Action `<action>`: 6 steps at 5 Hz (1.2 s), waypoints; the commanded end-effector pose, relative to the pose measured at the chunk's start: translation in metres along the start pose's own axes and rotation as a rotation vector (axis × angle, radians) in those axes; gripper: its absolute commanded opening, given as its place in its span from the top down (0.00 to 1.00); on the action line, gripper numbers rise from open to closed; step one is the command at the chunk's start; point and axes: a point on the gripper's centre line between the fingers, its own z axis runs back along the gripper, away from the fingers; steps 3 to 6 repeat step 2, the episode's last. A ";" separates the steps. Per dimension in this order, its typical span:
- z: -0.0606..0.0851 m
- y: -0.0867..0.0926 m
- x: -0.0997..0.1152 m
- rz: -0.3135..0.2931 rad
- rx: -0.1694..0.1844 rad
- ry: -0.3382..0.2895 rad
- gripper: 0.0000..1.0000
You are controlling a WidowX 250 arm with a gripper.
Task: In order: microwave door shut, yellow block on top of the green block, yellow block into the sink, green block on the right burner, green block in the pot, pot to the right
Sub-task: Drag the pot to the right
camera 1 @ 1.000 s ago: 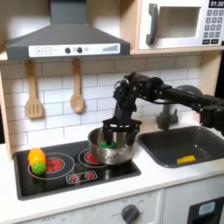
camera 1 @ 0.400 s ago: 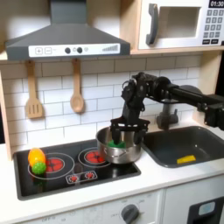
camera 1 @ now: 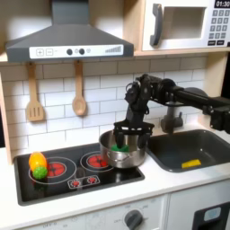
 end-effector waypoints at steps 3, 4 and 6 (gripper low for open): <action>0.002 -0.001 -0.003 -0.010 -0.006 0.016 0.00; 0.002 -0.001 -0.003 -0.010 -0.006 0.016 0.00; 0.002 -0.001 -0.003 -0.010 -0.006 0.016 0.00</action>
